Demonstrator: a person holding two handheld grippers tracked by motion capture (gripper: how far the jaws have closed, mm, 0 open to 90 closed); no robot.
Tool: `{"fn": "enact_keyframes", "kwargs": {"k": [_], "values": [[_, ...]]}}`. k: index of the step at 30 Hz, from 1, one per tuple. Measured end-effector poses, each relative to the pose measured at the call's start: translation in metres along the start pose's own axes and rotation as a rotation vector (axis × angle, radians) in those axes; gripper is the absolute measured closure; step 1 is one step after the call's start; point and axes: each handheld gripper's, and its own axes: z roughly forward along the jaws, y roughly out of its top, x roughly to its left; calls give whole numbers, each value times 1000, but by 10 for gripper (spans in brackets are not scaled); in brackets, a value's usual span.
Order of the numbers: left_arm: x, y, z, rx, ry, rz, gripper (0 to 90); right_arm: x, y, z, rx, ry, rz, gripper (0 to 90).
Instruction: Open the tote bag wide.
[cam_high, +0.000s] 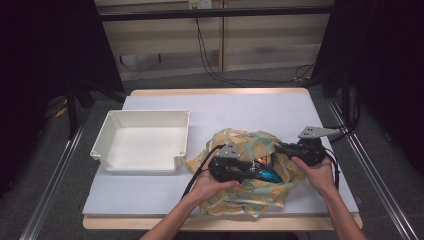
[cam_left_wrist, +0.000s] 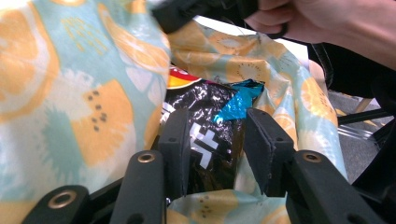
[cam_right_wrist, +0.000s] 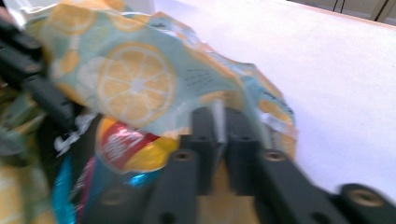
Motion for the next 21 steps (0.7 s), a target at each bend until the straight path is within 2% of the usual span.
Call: {"fn": "enact_keyframes", "kwargs": {"k": [2, 6, 11, 16, 21], "values": [[-2, -1, 1, 2, 2, 6, 600, -9, 1, 5, -5, 3, 22, 900], [-4, -2, 2, 20, -2, 15, 596, -22, 1, 19, 28, -11, 49, 900], [-5, -3, 5, 42, -1, 30, 597, -37, 0, 32, 31, -56, 86, 900], [-6, -4, 8, 51, -8, 40, 597, -45, -1, 40, 40, -121, 88, 900], [-7, -3, 8, 60, -3, 41, 597, -44, 0, 45, 51, -177, 70, 900]]}}
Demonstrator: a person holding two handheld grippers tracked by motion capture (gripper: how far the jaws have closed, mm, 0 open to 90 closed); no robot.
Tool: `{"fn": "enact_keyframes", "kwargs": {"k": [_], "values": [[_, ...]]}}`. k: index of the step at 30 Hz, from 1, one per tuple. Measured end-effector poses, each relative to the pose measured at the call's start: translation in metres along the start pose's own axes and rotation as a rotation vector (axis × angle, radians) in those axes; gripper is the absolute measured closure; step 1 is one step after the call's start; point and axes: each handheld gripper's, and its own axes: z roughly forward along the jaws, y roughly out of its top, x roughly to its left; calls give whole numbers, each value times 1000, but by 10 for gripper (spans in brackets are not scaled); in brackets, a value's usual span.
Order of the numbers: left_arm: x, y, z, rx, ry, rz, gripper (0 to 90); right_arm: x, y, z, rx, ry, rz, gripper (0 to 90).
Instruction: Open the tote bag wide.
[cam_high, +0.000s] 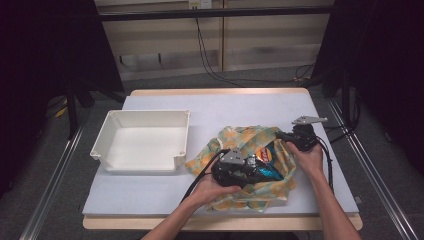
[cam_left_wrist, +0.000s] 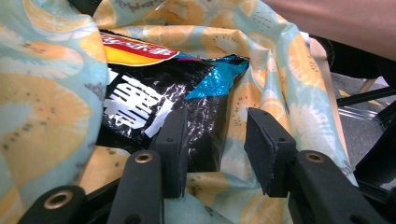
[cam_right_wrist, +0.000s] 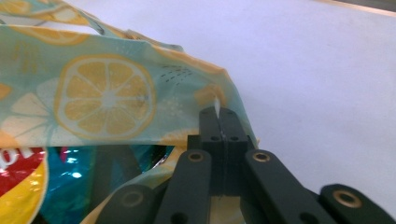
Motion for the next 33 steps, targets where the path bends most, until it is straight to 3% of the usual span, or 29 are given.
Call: {"fn": "enact_keyframes", "kwargs": {"k": [4, 7, 10, 12, 17, 19, 23, 26, 28, 31, 33], "values": [[-2, 3, -4, 3, -1, 8, 596, 5, -1, -4, -12, 21, 12, 833], [-5, 10, -8, -16, -19, 4, 611, 5, 1, -18, -56, 68, 42, 710], [-8, 21, -13, -27, -25, 29, 626, 10, 2, -35, -101, 99, 58, 623], [-10, 29, -16, -43, -36, 38, 642, 14, 1, -43, -108, 110, 59, 597], [-10, 48, -15, -22, -56, 75, 651, 25, -6, -62, -132, 120, 50, 549], [-7, 55, -9, -4, -56, 67, 652, 28, -9, -69, -135, 117, 43, 540], [-4, 61, 8, 30, -49, 92, 659, 29, -16, -77, -154, 122, 46, 540], [0, 61, 21, 60, -48, 75, 663, 27, -19, -77, -148, 107, 50, 536], [1, 60, 29, 85, -48, 98, 661, 26, -20, -76, -140, 105, 52, 536], [0, 58, 38, 135, -9, 135, 625, 25, -23, -74, -131, 110, 58, 533], [-1, 55, 45, 153, 6, 137, 600, 25, -25, -74, -126, 104, 56, 529]]}}
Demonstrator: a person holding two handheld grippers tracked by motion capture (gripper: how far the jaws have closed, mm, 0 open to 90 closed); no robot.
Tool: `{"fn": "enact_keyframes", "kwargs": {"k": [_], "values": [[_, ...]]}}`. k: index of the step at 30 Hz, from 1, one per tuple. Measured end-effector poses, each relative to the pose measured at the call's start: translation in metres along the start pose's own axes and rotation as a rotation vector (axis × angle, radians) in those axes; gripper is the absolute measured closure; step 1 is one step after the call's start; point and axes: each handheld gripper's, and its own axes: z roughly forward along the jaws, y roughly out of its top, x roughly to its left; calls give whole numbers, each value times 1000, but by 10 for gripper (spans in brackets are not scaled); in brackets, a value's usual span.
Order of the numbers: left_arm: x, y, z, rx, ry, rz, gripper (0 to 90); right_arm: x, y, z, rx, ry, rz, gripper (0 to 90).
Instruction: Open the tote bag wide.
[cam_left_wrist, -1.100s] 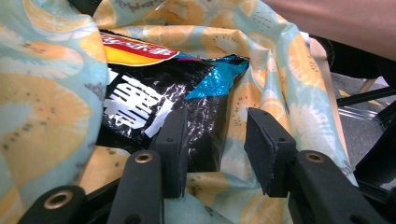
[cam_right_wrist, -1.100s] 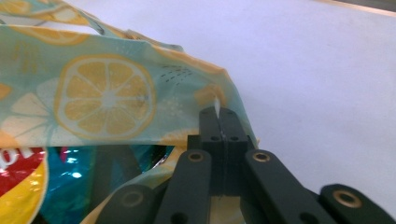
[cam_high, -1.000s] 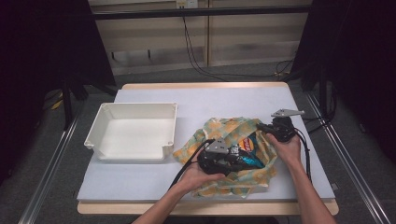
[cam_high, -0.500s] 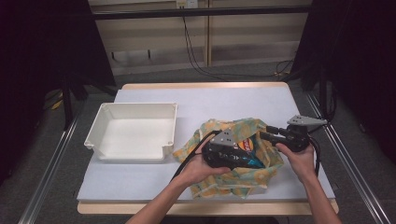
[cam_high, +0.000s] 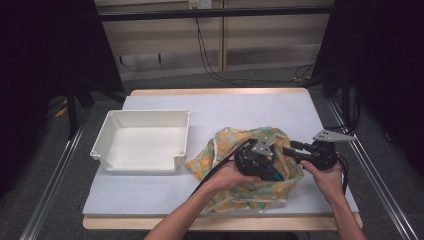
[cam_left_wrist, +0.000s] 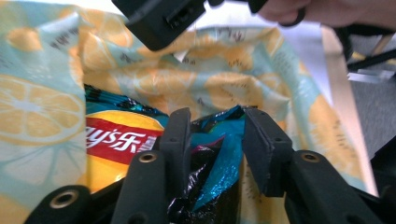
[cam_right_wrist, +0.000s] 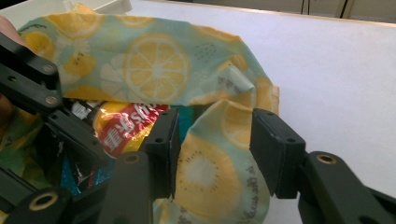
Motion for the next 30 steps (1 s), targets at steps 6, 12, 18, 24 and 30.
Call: {"fn": "enact_keyframes", "kwargs": {"k": [6, 12, 18, 24, 30], "values": [[-3, -2, 16, 71, 26, 48, 537, 0, 0, -1, -3, -2, 2, 524], [-9, -2, 25, 113, 44, 92, 510, 0, -2, 1, 1, 1, -2, 518], [-13, -2, 31, 141, 73, 125, 559, 1, -2, 0, 1, 5, -3, 511], [-10, -2, 32, 154, 113, 127, 649, 2, -2, 0, 4, 12, -5, 506], [-10, -3, 30, 155, 107, 93, 789, 2, -2, 0, 7, 14, -7, 506]]}}
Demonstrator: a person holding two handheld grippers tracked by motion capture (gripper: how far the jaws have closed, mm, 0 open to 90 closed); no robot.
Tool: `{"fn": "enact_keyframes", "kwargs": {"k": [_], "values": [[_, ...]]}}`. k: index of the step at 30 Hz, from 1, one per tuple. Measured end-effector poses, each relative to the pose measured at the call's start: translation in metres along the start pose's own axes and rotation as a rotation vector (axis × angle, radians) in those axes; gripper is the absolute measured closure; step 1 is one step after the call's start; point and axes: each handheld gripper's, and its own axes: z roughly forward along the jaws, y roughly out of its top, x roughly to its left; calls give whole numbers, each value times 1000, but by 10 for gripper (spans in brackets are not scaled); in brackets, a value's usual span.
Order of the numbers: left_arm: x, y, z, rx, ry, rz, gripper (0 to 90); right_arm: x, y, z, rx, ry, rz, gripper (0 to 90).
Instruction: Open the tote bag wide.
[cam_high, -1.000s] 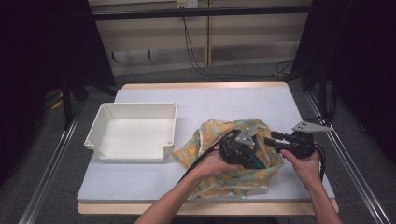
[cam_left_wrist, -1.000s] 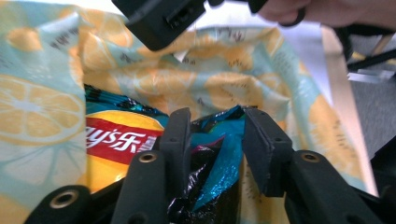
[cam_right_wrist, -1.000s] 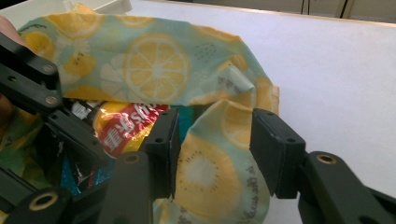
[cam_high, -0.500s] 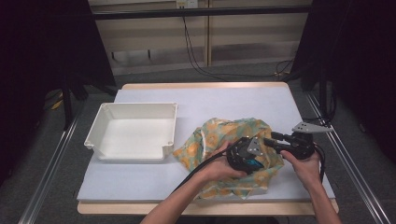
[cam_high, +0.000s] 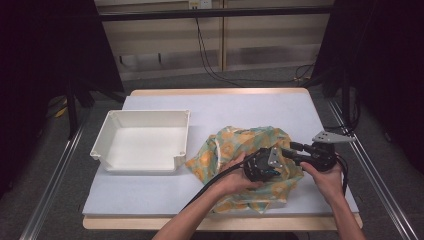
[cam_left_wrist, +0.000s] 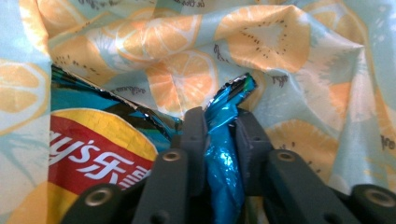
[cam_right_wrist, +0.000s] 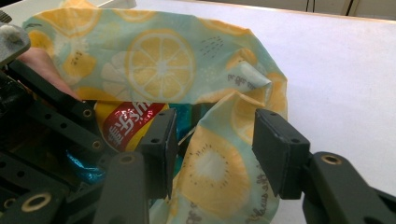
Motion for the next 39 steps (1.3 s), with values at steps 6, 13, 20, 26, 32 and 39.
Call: {"fn": "enact_keyframes", "kwargs": {"k": [6, 13, 20, 26, 32, 39], "values": [[4, -3, -9, -51, -21, -30, 897, 2, -1, 3, 12, 9, -13, 501], [1, -4, -20, -97, -74, -39, 900, 4, 0, 5, 18, 15, -23, 489], [2, -7, -43, -202, -99, -56, 900, 5, 2, 6, 17, 3, -33, 483], [-3, -10, -62, -272, -129, -38, 900, 4, 4, 10, 20, -5, -27, 603], [-4, -14, -70, -322, -150, -52, 900, 2, 4, 13, 22, 1, -15, 735], [-1, -18, -84, -370, -198, -50, 900, -3, 4, 14, 6, 12, 1, 900]]}}
